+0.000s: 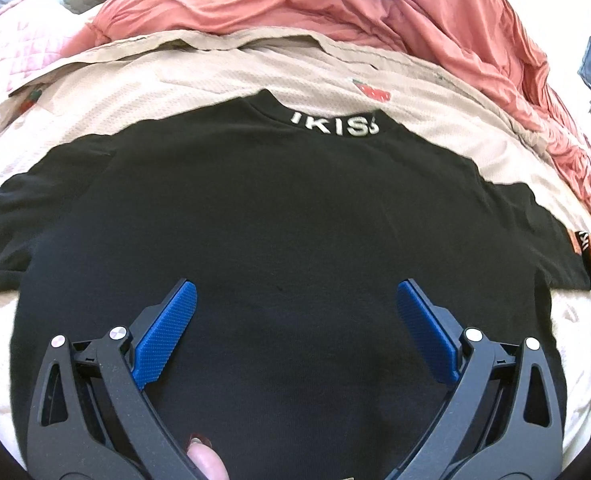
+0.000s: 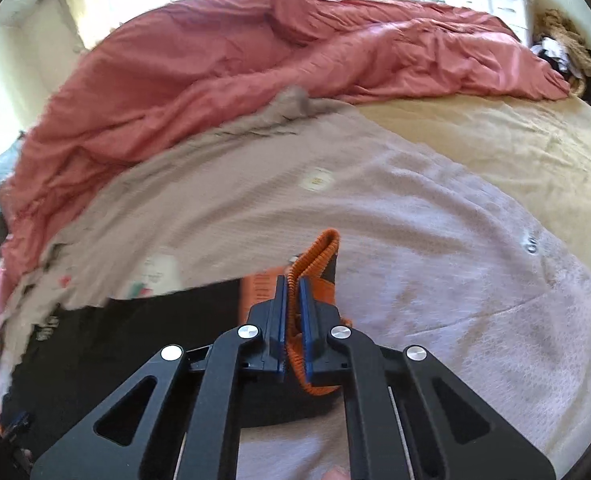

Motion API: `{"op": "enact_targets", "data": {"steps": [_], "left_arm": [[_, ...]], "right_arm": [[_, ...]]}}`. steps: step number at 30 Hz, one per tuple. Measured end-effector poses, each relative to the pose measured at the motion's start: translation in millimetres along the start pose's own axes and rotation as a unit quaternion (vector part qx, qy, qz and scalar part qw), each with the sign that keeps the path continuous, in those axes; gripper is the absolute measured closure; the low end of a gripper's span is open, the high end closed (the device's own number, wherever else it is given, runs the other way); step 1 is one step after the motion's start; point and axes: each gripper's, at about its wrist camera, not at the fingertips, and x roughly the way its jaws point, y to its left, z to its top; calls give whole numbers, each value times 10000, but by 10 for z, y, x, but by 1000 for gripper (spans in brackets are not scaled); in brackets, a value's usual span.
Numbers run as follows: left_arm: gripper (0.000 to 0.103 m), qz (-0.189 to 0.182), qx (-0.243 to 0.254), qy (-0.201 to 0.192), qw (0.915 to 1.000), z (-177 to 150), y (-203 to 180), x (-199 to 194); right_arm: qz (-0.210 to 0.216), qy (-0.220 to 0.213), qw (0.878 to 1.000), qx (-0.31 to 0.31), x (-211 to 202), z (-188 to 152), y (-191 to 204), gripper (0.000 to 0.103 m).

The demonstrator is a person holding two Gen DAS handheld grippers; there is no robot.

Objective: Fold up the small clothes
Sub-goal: 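Close the right tool on the orange sleeve cuff, then carry the sleeve across the shirt body and open the right tool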

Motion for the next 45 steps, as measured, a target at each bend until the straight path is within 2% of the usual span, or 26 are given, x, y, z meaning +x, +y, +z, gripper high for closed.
{"op": "enact_targets", "data": {"steps": [6,12,16,19,25,30,33,34,36,40,42,45], "left_arm": [[9,-101,-190,-168,9996,88,138,-152],[9,-135,-454,-196,9987,138,320,-204],[9,-145,-640,-258,9975,175,461,-258],[9,-93,-845,-281,9960,194,600,-276],[9,-22,-1175,-312,9926,224,858,-294],[9,-50,-1461,-260,9889,224,1011,-267],[9,-70,-1490,-289,9884,227,1034,-277],[9,-78,-1484,-297,9885,225,1031,-280],[9,-115,-1485,-313,9883,223,1026,-286],[10,-279,-1330,-280,9903,226,924,-265],[26,-429,-1148,-224,9922,238,806,-247],[36,-1066,-989,-13,9894,224,606,-186]], "right_arm": [[752,-113,9956,-540,-230,-33,799,99],[1659,-60,9807,-1034,-315,-162,1775,99],[2202,178,9673,-1243,-238,-339,2360,99],[2541,529,9561,-1358,-83,-596,2804,99],[2708,1114,9444,-1495,254,-1109,3358,99],[2814,1580,9341,-1526,440,-1414,3543,99],[3185,1847,9182,-1459,477,-1512,3586,96],[3219,1863,9173,-1423,460,-1508,3571,91],[3222,1784,9195,-1372,405,-1456,3514,79],[3024,1328,9326,-1457,189,-1296,3298,77],[2772,1095,9427,-1501,84,-1224,3132,70],[2495,909,9534,-1434,8,-1179,2865,67]]}}
